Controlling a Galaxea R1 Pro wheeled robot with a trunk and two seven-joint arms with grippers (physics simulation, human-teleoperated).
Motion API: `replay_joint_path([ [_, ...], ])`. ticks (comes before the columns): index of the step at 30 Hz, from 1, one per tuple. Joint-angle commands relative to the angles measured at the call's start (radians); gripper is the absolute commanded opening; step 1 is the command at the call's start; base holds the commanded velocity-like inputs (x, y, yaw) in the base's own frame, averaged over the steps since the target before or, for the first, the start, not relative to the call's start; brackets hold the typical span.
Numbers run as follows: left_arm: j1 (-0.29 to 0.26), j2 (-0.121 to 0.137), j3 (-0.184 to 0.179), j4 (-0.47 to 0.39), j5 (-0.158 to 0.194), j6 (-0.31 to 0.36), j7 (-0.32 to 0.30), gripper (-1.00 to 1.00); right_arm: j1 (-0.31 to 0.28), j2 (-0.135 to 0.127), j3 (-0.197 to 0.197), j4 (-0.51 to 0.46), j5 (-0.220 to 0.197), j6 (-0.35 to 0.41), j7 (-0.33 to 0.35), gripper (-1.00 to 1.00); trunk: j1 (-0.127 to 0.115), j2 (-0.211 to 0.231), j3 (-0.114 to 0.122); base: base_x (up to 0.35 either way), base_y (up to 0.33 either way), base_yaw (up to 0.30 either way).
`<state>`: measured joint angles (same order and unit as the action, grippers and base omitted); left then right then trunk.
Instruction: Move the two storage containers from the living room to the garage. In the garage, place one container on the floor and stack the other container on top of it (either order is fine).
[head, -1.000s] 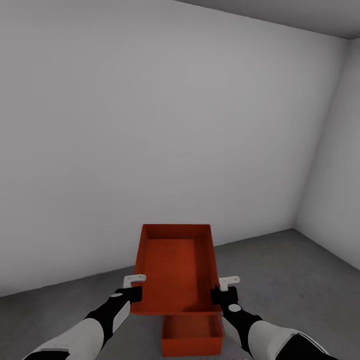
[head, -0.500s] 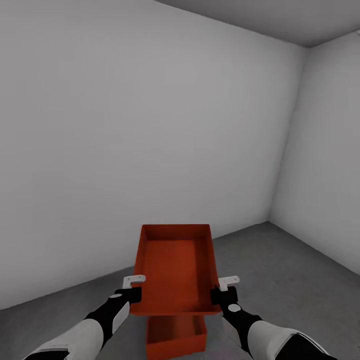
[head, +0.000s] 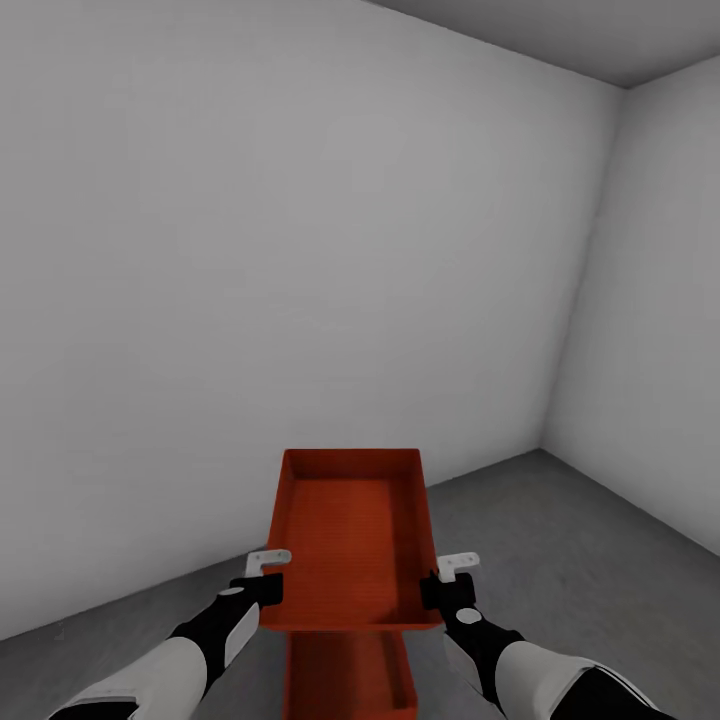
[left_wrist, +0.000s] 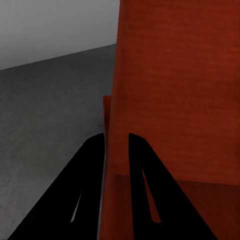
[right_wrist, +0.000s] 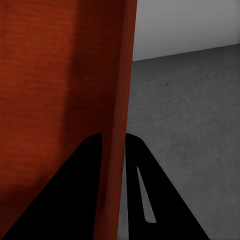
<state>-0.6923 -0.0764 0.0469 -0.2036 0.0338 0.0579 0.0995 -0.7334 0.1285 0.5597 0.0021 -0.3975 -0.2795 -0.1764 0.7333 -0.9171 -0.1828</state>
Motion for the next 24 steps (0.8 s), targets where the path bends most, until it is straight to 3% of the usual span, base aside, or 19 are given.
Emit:
replay_joint_path([
  [1,-0.001,0.000,0.062,-0.010,0.035,-0.078,0.019,-1.00,0.000,0.000,-0.029,-0.001,0.009,0.003,0.006,-1.00,0.000,-0.001,-0.002,0.079,0.000,0.000],
  [16,-0.001,0.000,0.063,-0.010,0.035,-0.078,0.019,-1.00,0.000,0.000,-0.029,-0.001,0.008,0.002,0.005,-1.00,0.000,-0.001,-0.002,0.007,0.000,0.000],
  [24,-0.001,0.000,0.062,-0.010,0.035,-0.078,0.020,-1.00,0.000,0.000,-0.029,-0.001,0.008,0.003,0.005,-1.00,0.000,-0.001,-0.014,0.000,0.000,0.000],
])
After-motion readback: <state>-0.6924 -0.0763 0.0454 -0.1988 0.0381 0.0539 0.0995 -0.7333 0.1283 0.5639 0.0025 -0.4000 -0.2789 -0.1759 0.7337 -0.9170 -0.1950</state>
